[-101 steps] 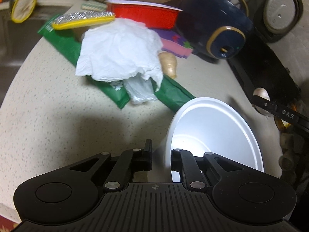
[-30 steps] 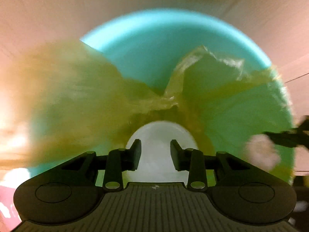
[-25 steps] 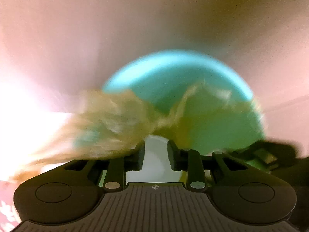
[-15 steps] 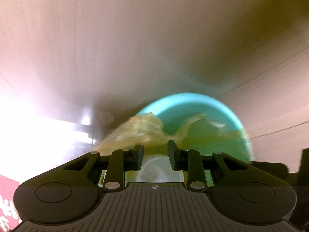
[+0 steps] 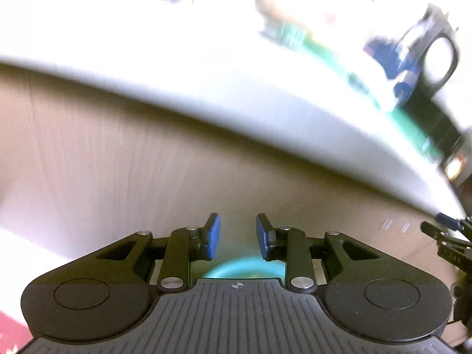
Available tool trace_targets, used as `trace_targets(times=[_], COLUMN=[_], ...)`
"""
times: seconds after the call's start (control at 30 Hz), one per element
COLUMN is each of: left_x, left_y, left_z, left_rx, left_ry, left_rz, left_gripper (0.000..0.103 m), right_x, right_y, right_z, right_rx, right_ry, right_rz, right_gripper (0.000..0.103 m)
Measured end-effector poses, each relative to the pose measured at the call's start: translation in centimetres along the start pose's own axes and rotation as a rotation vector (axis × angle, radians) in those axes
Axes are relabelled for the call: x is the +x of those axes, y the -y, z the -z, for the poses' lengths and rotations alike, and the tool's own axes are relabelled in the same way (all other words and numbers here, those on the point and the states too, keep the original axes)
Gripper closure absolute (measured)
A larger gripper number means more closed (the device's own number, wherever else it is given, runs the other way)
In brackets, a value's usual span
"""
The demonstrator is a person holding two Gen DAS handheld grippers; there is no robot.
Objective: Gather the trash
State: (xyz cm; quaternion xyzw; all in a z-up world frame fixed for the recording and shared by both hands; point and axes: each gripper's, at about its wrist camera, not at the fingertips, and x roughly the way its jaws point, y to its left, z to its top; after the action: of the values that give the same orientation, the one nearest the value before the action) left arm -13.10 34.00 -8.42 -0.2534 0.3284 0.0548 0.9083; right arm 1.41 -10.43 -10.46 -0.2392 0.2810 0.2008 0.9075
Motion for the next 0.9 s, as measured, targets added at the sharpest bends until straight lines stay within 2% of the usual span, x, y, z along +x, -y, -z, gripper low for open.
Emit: trace_targets(times=[0.07, 0.17, 0.23, 0.3, 0.4, 0.53, 0.63, 0.73, 0.83, 0.9], left_x=[-2.8, -4.7, -2.7, -2.1, 1.6, 7.0, 8.4, 9.5, 11.9, 14.2], left_y=[0.3, 1.7, 4.7, 6.8, 11.0, 17.2, 20.7, 24.4, 27.5, 28.6], left_z=[-2.2, -4.9, -5.2, -7.1, -9.3, -10.7, -12.0, -13.4, -15.1, -16.1], left_rx=[0.012, 0.026, 0.036, 0.051, 0.074, 0.113, 0.14, 0.168, 0.143, 0.095], left_ry=[0.099, 0.216, 0.257, 0.268, 0.233, 0.195, 0.226, 0.278, 0.287, 0.276], left_rz=[0.019, 0.058, 0.082, 0.113, 0.124, 0.14, 0.189, 0.221, 0.173, 0.096], left_gripper=[0.073, 0.073, 0.073, 0.073, 0.073, 0.073, 0.073, 0.073, 0.073, 0.073], right_x=[-2.1, -4.0, -4.7, -4.7, -3.1, 0.2, 2.2, 2.9, 4.1, 6.2], right_y=[2.4, 4.9, 7.5, 8.1, 9.5, 10.3, 12.0, 14.2, 17.0, 19.2], right_z=[-1.5, -2.9, -3.8, -4.6, -6.6, -10.3, -12.7, -15.4, -17.6, -19.1], right_rx=[0.036, 0.076, 0.113, 0.152, 0.185, 0.239, 0.264, 0.25, 0.258, 0.288], right_ry=[0.079, 0.148, 0.155, 0.157, 0.147, 0.13, 0.168, 0.252, 0.314, 0.283], right_rz=[0.111, 0.226, 0.261, 0.276, 0.259, 0.179, 0.125, 0.091, 0.064, -0.011], right_gripper=[0.051, 0.048, 0.048, 0.048, 0.048, 0.048, 0.048, 0.043, 0.033, 0.032])
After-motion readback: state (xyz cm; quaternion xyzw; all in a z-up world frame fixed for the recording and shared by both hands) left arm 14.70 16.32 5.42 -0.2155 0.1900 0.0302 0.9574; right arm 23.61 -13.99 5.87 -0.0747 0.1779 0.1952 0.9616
